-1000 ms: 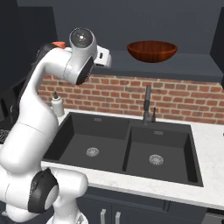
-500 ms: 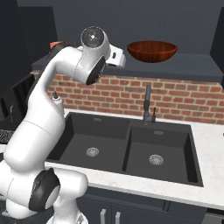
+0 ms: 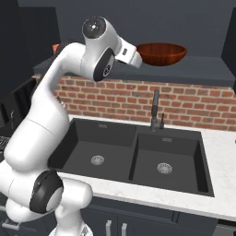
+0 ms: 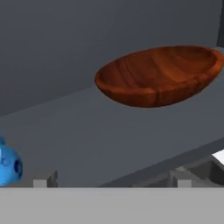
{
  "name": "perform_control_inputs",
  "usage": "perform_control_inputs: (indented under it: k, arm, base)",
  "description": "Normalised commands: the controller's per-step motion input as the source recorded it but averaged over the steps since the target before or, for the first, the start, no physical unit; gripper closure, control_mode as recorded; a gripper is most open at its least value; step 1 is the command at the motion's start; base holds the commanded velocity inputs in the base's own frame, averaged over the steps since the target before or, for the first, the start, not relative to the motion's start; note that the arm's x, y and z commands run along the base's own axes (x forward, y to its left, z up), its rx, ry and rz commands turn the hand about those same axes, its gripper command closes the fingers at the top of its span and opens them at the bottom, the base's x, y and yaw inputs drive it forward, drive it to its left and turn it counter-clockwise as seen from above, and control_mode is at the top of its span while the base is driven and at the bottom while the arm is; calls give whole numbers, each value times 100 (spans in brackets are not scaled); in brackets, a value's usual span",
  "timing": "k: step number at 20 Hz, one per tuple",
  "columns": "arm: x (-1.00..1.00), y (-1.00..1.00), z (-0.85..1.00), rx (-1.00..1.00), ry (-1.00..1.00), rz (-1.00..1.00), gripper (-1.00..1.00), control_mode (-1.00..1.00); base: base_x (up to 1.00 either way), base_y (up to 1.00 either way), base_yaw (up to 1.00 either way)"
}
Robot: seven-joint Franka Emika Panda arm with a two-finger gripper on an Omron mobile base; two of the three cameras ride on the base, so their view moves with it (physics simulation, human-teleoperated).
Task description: Gather all objects into one cabinet and sort the glasses and bowls to opposite sides.
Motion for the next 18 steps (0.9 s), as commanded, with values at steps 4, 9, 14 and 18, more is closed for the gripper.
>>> perform_control_inputs:
  k: [4,9,14,18]
  arm:
    - [0,-38,0,12,0,-24,-100,-100]
    - [0,-49,2,24,0,-20,-100,-100]
    - [0,-40,6,31,0,-14,-100,-100]
    - [0,-18,0,26,0,-11,-100,-100]
  base:
    - [0,0,0]
    - [0,0,0]
    - [0,0,0]
    - [0,0,0]
